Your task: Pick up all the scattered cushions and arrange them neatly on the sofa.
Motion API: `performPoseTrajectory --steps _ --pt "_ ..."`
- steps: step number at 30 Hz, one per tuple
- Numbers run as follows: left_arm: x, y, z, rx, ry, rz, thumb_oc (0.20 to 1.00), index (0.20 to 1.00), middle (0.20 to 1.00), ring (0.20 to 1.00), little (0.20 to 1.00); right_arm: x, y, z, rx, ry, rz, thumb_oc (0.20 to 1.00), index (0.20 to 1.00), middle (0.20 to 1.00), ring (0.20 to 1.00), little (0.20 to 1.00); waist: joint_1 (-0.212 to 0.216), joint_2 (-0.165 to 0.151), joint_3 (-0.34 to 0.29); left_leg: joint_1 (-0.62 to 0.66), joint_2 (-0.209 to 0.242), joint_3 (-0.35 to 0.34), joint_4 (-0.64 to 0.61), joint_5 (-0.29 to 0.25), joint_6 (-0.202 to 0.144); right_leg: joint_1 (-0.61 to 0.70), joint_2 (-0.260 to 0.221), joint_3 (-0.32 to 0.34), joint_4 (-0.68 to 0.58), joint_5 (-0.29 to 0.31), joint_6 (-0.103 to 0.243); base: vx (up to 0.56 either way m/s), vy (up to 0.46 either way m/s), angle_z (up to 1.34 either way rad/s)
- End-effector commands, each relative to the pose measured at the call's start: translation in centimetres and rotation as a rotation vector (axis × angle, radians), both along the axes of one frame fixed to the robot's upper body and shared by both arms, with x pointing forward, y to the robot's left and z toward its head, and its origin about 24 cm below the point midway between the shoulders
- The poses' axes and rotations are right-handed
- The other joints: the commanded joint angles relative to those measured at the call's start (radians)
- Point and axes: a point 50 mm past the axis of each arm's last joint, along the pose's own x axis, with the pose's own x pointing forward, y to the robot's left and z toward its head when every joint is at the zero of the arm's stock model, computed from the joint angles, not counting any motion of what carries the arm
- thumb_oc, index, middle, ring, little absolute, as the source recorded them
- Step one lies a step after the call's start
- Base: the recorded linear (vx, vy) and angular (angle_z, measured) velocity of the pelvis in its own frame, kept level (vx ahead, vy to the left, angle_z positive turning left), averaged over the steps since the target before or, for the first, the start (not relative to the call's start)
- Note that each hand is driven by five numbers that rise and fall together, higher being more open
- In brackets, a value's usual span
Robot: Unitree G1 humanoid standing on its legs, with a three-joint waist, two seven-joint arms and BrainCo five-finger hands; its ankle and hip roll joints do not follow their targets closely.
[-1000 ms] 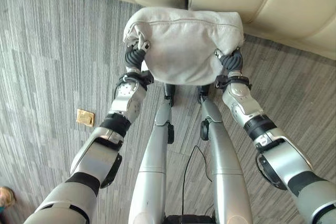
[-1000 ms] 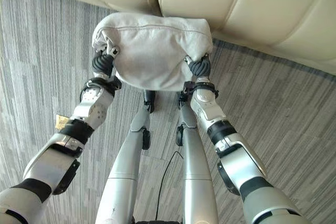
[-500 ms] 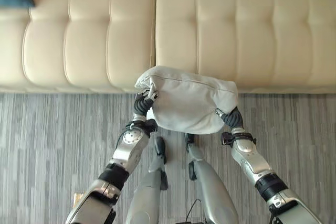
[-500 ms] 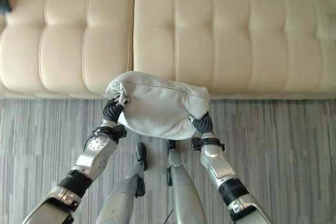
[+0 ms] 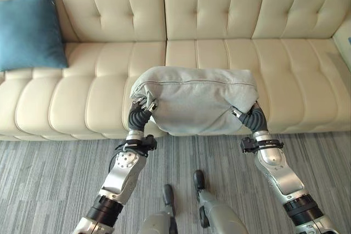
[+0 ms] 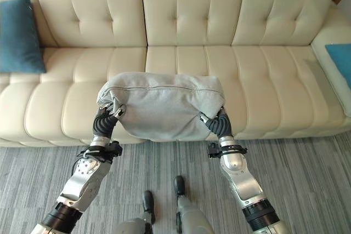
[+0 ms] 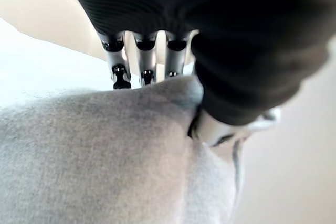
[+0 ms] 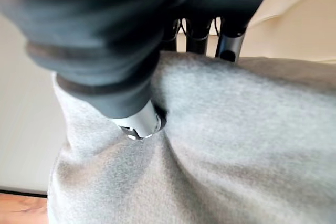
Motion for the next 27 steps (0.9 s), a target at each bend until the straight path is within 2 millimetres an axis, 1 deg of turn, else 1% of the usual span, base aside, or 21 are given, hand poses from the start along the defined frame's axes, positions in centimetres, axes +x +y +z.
performPoseTrajectory --steps 1,2,4,5,6,7,8,9,10,11,12,13,14,17,18,19,20,22,23,26,27 --pt "-0.2 -0.9 1.9 0.035 -0.135 -0.03 0.2 0.2 0.2 0.2 0.2 -0.6 1.5 2.9 0.042 -0.173 0.067 0.2 0.2 0.2 0.2 0.2 -0.003 0.006 -0.117 0.03 0.025 -0.05 0.015 -0.08 -0.039 0.062 0.0 0.026 0.124 -0.249 0.063 0.08 -0.153 0.03" --pt "-0.3 -0.8 1.8 0.035 -0.132 -0.023 0.2 0.2 0.2 0.2 0.2 -0.7 1.6 2.9 0.045 -0.178 0.071 0.2 0.2 0.2 0.2 0.2 -0.002 0.002 -0.116 0.031 0.029 -0.049 0.039 -0.093 -0.04 0.07 0.004 0.031 0.133 -0.257 0.058 0.05 -0.142 0.0" --pt "-0.5 -0.6 1.6 0.028 -0.119 -0.012 0.2 0.2 0.2 0.2 0.2 -0.7 1.8 3.3 0.039 -0.193 0.085 0.2 0.2 0.2 0.2 0.2 0.005 -0.015 -0.097 0.011 0.03 -0.061 0.175 -0.14 -0.04 0.098 0.004 0.038 0.155 -0.278 0.041 0.07 -0.211 0.0" --pt "-0.5 -0.6 1.4 0.018 -0.109 -0.007 0.2 0.2 0.2 0.2 0.2 -0.7 1.9 3.4 0.033 -0.195 0.098 0.2 0.2 0.2 0.2 0.2 0.017 -0.032 -0.077 -0.027 0.022 -0.074 0.296 -0.145 -0.038 0.114 -0.003 0.041 0.168 -0.288 0.03 0.04 -0.144 0.03" --pt "-0.5 -0.6 1.4 0.018 -0.11 -0.007 0.2 0.2 0.2 0.2 0.2 -0.7 2.0 3.4 0.033 -0.195 0.098 0.2 0.2 0.2 0.2 0.2 0.015 -0.031 -0.076 -0.033 0.023 -0.076 0.307 -0.15 -0.038 0.113 -0.003 0.039 0.169 -0.288 0.03 0.04 -0.128 0.07" --pt "-0.4 -0.6 1.4 0.018 -0.104 -0.002 0.2 0.2 0.2 0.2 0.2 -0.6 1.9 3.4 0.03 -0.191 0.094 0.2 0.2 0.2 0.2 0.2 0.026 -0.035 -0.064 -0.06 0.013 -0.094 0.349 -0.134 -0.039 0.119 -0.005 0.039 0.173 -0.291 0.024 0.0 -0.073 0.04" --pt "-0.2 -0.7 1.3 0.016 -0.098 0.003 0.2 0.2 0.2 0.2 0.2 -0.4 2.2 3.4 0.031 -0.187 0.099 0.2 0.2 0.2 0.2 0.2 0.04 -0.038 -0.053 -0.097 -0.014 -0.132 0.378 -0.13 -0.037 0.12 -0.004 0.041 0.175 -0.293 0.021 0.03 -0.09 -0.04" --pt "-0.1 -0.8 1.3 0.013 -0.097 0.004 0.2 0.2 0.2 0.2 0.2 -0.3 2.2 3.5 0.032 -0.184 0.101 0.2 0.2 0.2 0.2 0.2 0.047 -0.04 -0.052 -0.131 -0.039 -0.165 0.383 -0.141 -0.033 0.122 -0.006 0.043 0.174 -0.3 0.023 0.07 -0.068 0.0" --pt "0.0 -0.7 1.1 0.018 -0.088 0.013 0.2 0.2 0.2 0.2 0.2 -0.2 2.3 3.4 0.022 -0.181 0.104 0.2 0.2 0.2 0.2 0.2 0.057 -0.042 -0.055 -0.161 -0.052 -0.187 0.36 -0.143 -0.034 0.127 -0.007 0.048 0.168 -0.303 0.027 0.08 -0.03 -0.01" --pt "0.0 -0.8 1.1 0.019 -0.088 0.013 0.2 0.2 0.2 0.2 0.2 -0.2 2.3 3.4 0.022 -0.181 0.103 0.2 0.2 0.2 0.2 0.2 0.056 -0.042 -0.056 -0.162 -0.053 -0.188 0.359 -0.144 -0.033 0.127 -0.008 0.048 0.167 -0.305 0.027 0.18 -0.005 0.05" --pt "-0.1 -0.6 0.8 0.023 -0.071 0.022 0.2 0.2 0.2 0.2 0.2 -0.2 2.3 3.2 0.019 -0.167 0.107 0.2 0.2 0.2 0.2 0.2 0.068 -0.037 -0.067 -0.19 -0.054 -0.206 0.291 -0.106 -0.037 0.144 0.0 0.052 0.156 -0.317 0.027 0.13 0.01 -0.06" --pt "-0.1 -0.6 0.8 0.023 -0.071 0.022 0.2 0.2 0.2 0.2 0.2 -0.2 2.3 3.2 0.019 -0.167 0.107 0.2 0.2 0.2 0.2 0.2 0.068 -0.038 -0.067 -0.189 -0.054 -0.206 0.289 -0.106 -0.037 0.144 0.0 0.052 0.156 -0.317 0.027 0.31 0.049 -0.11" --pt "0.0 -0.5 0.7 0.029 -0.061 0.035 0.2 0.2 0.2 0.2 0.2 0.0 2.2 2.9 0.014 -0.148 0.093 0.2 0.2 0.2 0.2 0.2 0.095 -0.023 -0.062 -0.266 -0.045 -0.22 0.181 -0.004 -0.051 0.182 0.028 0.069 0.145 -0.347 0.015 0.2 0.039 -0.1" --pt "0.1 -0.4 0.6 0.037 -0.056 0.037 0.2 0.2 0.2 0.2 0.2 0.0 2.1 2.8 0.014 -0.142 0.085 0.2 0.2 0.2 0.2 0.2 0.102 -0.024 -0.058 -0.279 -0.042 -0.205 0.146 0.012 -0.054 0.196 0.034 0.076 0.146 -0.361 0.01 0.16 0.039 -0.34" --pt "-0.1 -0.3 0.5 0.028 -0.051 0.039 0.2 0.2 0.2 0.2 0.2 -0.1 2.2 2.6 0.011 -0.132 0.093 0.2 0.2 0.2 0.2 0.2 0.106 -0.02 -0.069 -0.261 -0.028 -0.201 0.095 0.009 -0.053 0.211 0.046 0.084 0.145 -0.375 0.011 0.31 0.092 -0.47" --pt "-0.2 -0.2 0.3 0.034 -0.044 0.042 0.2 0.2 0.2 0.2 0.2 -0.2 2.4 2.4 0.01 -0.124 0.099 0.2 0.2 0.2 0.2 0.2 0.112 -0.022 -0.084 -0.228 -0.023 -0.205 0.071 0.051 -0.053 0.234 0.04 0.089 0.133 -0.38 0.015 0.45 0.15 -0.22" --pt "-0.2 -0.1 0.4 0.044 -0.048 0.039 0.2 0.2 0.2 0.2 0.2 -0.3 2.4 2.1 0.007 -0.108 0.102 0.2 0.2 0.2 0.2 0.2 0.113 -0.034 -0.098 -0.214 -0.027 -0.198 0.068 0.054 -0.053 0.235 0.026 0.089 0.126 -0.382 0.02 0.33 0.119 -0.15" --pt "-0.3 -0.1 0.3 0.045 -0.047 0.039 0.2 0.2 0.2 0.2 0.2 -0.3 2.4 2.1 0.008 -0.108 0.102 0.2 0.2 0.2 0.2 0.2 0.114 -0.036 -0.099 -0.214 -0.027 -0.196 0.068 0.053 -0.053 0.235 0.025 0.09 0.125 -0.382 0.02 0.15 0.078 -0.17" --pt "-0.3 0.4 0.4 0.058 -0.051 0.049 0.2 0.2 0.2 0.2 0.2 -0.3 2.6 2.0 0.005 -0.103 0.11 0.2 0.2 0.2 0.2 0.2 0.119 -0.048 -0.109 -0.2 -0.03 -0.182 0.067 0.039 -0.041 0.237 0.009 0.102 0.124 -0.382 0.033 0.21 0.128 -0.06" --pt "-0.5 0.8 0.4 0.057 -0.047 0.061 0.2 0.2 0.2 0.2 0.2 -0.3 2.7 1.8 0.003 -0.093 0.113 0.2 0.2 0.2 0.2 0.2 0.129 -0.058 -0.11 -0.186 -0.032 -0.165 0.074 0.023 -0.026 0.229 -0.007 0.108 0.145 -0.378 0.047 0.16 0.123 -0.24" --pt "-0.6 1.2 0.3 0.056 -0.04 0.072 0.2 0.2 0.2 0.2 0.2 -0.3 2.8 1.6 0.008 -0.083 0.114 0.2 0.2 0.2 0.2 0.2 0.138 -0.061 -0.112 -0.166 -0.034 -0.152 0.078 -0.003 -0.009 0.214 -0.021 0.101 0.2 -0.371 0.069 0.13 0.113 -0.26"
